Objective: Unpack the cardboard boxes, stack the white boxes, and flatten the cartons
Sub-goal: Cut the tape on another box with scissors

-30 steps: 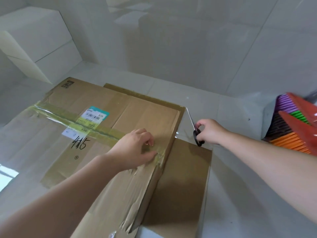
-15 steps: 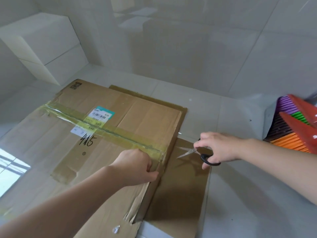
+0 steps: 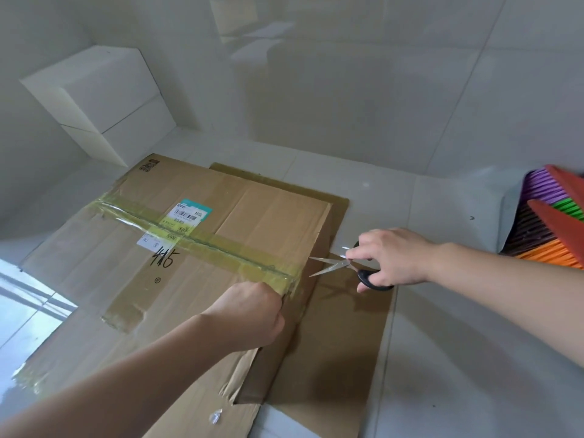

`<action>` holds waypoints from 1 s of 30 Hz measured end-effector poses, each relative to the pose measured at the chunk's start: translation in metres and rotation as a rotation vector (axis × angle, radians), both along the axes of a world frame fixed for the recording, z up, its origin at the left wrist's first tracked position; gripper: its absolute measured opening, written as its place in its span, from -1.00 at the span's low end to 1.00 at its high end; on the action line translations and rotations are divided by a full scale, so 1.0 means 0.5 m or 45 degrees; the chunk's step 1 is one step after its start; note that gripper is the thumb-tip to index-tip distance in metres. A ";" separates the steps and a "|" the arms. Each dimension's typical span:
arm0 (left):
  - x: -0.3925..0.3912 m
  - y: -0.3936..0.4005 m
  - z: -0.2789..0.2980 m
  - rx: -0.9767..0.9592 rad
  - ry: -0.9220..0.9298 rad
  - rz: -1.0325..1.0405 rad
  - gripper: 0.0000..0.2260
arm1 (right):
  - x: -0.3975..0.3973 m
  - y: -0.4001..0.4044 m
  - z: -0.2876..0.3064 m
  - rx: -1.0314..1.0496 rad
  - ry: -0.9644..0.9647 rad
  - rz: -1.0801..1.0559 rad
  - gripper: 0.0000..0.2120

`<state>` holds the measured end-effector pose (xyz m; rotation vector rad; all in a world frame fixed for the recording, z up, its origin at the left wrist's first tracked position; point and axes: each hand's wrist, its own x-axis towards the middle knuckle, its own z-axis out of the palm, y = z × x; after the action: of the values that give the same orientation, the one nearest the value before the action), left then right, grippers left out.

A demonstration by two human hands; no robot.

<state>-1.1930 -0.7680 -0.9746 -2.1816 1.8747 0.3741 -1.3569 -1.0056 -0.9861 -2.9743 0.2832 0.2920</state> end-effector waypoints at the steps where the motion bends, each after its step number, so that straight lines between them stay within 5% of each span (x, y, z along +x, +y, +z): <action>1: 0.001 0.002 -0.001 -0.008 0.014 0.012 -0.72 | 0.001 -0.002 -0.001 0.002 -0.005 0.006 -0.50; 30: 0.025 0.030 -0.003 -0.167 0.093 -0.017 -0.74 | 0.032 0.009 -0.001 0.055 -0.139 0.105 -0.52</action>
<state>-1.1805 -0.7530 -0.9763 -2.2661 2.0047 0.3419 -1.3407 -1.0009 -0.9867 -2.9506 0.1402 0.1416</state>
